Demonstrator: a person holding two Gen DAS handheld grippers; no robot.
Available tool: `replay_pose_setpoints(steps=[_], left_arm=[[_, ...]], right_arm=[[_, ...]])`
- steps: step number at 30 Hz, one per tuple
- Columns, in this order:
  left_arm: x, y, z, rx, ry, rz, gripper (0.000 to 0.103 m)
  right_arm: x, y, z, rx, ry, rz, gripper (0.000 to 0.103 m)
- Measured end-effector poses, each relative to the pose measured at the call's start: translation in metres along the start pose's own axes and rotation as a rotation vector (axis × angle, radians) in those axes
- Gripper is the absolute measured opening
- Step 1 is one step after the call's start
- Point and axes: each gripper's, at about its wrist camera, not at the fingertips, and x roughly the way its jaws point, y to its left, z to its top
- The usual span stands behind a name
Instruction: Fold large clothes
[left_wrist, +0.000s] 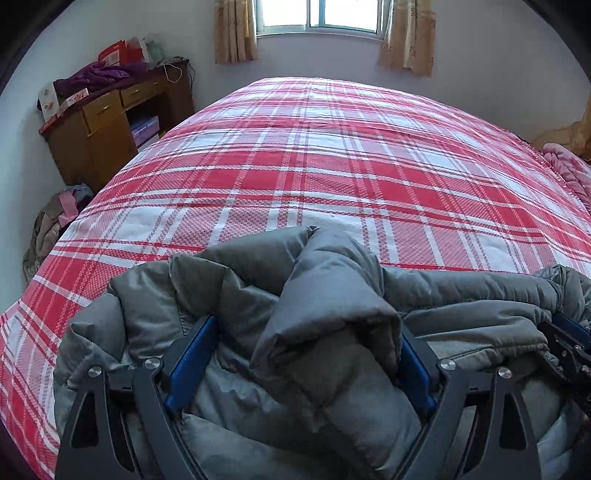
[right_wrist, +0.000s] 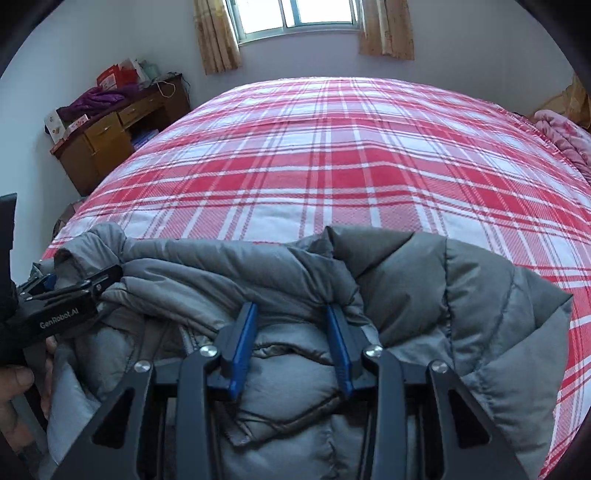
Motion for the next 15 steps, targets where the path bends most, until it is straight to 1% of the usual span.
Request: replay_pose_setpoints(steps=[4,6,9,10,11,12,13,14,15], left_arm=[[0.000,-0.001,0.001,0.007,0.005,0.005,0.092],[-0.008,0.001,0.004,0.005,-0.003,0.005,0.092],[-0.042,0.003,0.010,0.027,-0.078,-0.015,0.092],[-0.052,0.002,0.012,0.034,-0.100,-0.025,0.092],[-0.063,-0.001,0.015,0.044,-0.127,-0.045,0.092],[-0.071,-0.004,0.018,0.051,-0.145,-0.061,0.092],[-0.078,-0.009,0.021,0.060,-0.159,-0.079,0.092],[-0.080,-0.015,0.024,0.067,-0.161,-0.092,0.092],[-0.077,-0.022,0.026,0.071,-0.144,-0.108,0.092]], right_arm=[[0.003,0.004,-0.001,-0.019,0.003,-0.029,0.041],[0.003,0.005,-0.001,-0.027,0.006,-0.038,0.041],[-0.003,0.008,0.002,-0.057,0.019,-0.063,0.040],[-0.008,0.008,0.004,-0.056,0.012,-0.062,0.043],[-0.015,0.007,0.005,-0.050,-0.007,-0.053,0.045],[-0.026,0.006,0.006,-0.041,-0.043,-0.038,0.046],[-0.039,0.004,0.009,-0.037,-0.093,-0.051,0.046],[-0.044,0.004,0.009,-0.035,-0.115,-0.068,0.046],[-0.052,0.001,0.012,-0.023,-0.150,-0.095,0.045]])
